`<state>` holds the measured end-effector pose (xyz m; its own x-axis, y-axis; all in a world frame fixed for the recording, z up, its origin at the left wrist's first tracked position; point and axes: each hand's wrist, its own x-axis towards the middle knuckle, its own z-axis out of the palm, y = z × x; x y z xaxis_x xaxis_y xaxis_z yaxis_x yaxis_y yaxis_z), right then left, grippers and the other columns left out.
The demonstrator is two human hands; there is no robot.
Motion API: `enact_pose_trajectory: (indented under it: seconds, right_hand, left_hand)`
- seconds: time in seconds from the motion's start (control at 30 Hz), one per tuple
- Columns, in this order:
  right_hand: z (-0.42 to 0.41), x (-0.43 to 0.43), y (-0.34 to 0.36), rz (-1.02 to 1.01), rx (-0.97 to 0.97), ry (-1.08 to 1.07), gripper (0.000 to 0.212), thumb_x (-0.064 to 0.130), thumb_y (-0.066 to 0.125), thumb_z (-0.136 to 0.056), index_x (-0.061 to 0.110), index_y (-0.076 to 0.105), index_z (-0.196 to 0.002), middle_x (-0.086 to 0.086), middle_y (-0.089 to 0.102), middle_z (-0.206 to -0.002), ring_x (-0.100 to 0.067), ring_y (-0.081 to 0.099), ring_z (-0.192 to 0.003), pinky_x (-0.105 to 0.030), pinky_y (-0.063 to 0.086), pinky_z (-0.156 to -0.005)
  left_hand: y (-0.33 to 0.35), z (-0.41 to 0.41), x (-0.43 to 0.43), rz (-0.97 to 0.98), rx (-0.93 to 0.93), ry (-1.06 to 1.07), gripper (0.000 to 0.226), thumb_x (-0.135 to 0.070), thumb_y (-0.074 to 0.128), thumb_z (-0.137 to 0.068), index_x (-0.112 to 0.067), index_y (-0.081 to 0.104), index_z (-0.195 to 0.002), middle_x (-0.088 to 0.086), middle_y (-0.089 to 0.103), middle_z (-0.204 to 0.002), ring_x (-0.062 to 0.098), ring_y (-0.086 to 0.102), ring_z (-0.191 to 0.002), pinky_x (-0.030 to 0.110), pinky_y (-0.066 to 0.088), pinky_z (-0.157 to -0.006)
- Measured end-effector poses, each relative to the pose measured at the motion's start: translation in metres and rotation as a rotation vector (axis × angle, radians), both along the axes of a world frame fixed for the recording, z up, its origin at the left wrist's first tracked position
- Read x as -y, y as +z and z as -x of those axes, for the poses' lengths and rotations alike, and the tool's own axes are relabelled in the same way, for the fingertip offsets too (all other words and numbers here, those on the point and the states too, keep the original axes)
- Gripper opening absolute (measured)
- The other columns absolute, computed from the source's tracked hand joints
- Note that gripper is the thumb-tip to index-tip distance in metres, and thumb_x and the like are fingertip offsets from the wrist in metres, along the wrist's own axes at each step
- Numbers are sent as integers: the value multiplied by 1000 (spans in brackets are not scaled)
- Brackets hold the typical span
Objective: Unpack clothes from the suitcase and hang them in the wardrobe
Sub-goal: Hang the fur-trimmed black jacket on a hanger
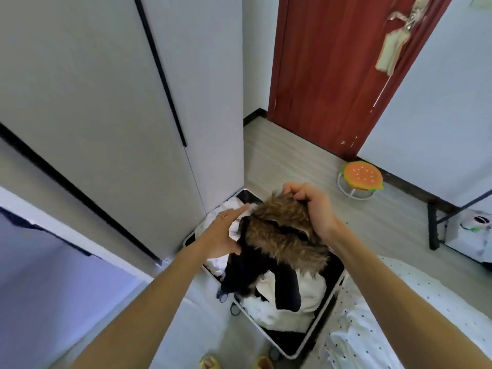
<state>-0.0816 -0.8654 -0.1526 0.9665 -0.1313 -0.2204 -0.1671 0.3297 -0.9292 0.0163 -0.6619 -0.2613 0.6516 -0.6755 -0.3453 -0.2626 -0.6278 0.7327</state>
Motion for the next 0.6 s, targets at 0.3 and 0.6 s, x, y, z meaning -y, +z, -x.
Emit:
enact_pose_trajectory:
  seconds: [0.3,0.6]
  right_hand:
    - [28,-138,26,417,-51,421,25,26,55,-71,6,46,-59,-8,40,-66,-19,39,-62,-34,30,-65]
    - [55,-306,25,1189,21,964,19,52,67,-86,33,64,-91,15,65,-89,-8,62,-87,-17,44,-69]
  left_hand:
    - [45,116,-185,-191,-311,346,14,-19,65,-71,-16,52,-65,-2,38,-56,18,34,-52,27,25,-54]
    - [101,185,-395,-5,-97,857,14,-27,54,-75,-16,48,-69,-2,46,-66,19,41,-65,32,29,-61]
